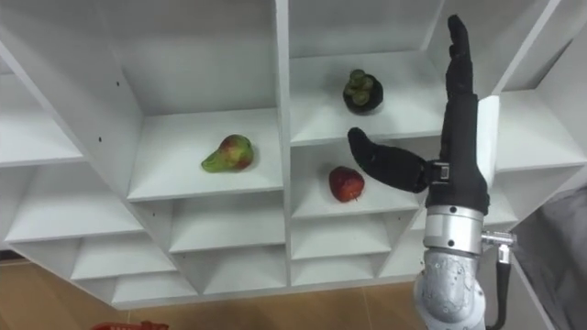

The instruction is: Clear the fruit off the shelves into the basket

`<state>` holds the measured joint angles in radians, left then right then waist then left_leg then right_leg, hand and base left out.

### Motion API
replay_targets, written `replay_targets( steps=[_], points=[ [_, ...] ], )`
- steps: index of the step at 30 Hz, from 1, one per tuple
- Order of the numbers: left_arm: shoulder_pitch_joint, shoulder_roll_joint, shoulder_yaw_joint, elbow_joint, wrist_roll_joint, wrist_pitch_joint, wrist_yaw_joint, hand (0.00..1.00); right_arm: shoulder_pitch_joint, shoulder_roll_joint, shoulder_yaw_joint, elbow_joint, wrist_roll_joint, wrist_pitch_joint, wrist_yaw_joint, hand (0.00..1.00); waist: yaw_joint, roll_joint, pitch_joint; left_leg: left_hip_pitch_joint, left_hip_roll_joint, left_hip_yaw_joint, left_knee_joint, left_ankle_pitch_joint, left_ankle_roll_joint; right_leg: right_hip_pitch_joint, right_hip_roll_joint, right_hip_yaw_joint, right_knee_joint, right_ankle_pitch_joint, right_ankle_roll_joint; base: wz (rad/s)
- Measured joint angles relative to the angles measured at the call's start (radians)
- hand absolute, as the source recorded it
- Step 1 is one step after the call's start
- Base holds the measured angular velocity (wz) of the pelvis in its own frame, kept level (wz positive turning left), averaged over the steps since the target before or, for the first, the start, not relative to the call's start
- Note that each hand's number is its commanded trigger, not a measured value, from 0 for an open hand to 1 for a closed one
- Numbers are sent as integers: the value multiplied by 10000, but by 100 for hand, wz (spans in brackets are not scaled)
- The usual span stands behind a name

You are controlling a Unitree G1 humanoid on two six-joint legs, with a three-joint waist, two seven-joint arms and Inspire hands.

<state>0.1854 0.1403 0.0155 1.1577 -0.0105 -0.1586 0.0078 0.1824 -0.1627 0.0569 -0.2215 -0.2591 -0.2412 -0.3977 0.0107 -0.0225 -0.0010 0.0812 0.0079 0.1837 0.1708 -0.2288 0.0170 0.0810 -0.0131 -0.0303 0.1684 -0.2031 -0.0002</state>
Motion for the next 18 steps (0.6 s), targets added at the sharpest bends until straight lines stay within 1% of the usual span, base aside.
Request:
replay_targets(
  steps=[2,7,9,10,11,14,18],
  points=[
    [-21,31,2,9,3,8,11,100,-14,-72,6,1,2,1,-68,0,42,-56,5,0,1,0,0,2,-2,-4,-1,-16,-11,0,0,0],
    [-59,62,6,1,30,64,46,100,-24,-187,5,53,-78,3,-72,0,206,-115,9,3,1,-1,1,3,-3,3,-6,-45,-15,0,0,0],
    [-50,73,5,-8,30,73,42,100,-35,-315,9,132,-202,5,-73,0,252,-138,11,2,-3,-17,4,5,-3,10,-11,-75,-13,0,0,2],
    [-48,101,10,-5,48,76,31,100,-66,-378,3,145,-218,36,-76,0,274,-174,24,-9,-3,-44,9,9,-7,12,-14,-124,-11,0,0,6],
    [-70,134,13,-7,47,83,23,100,-160,-383,1,185,-220,34,-104,0,254,-224,47,-24,-2,-74,25,16,-15,18,-14,-182,-10,0,0,7],
    [-65,188,27,-7,51,184,19,100,-543,-467,-147,433,-202,35,-246,0,212,-310,37,-80,-4,-182,89,18,-18,24,-24,-356,-4,2,-3,9],
    [-70,161,236,-10,243,271,0,100,-1009,-702,-472,621,-200,35,-335,0,243,-317,32,-80,-5,-224,104,18,-17,39,-32,-401,4,5,-7,2]
  ],
)
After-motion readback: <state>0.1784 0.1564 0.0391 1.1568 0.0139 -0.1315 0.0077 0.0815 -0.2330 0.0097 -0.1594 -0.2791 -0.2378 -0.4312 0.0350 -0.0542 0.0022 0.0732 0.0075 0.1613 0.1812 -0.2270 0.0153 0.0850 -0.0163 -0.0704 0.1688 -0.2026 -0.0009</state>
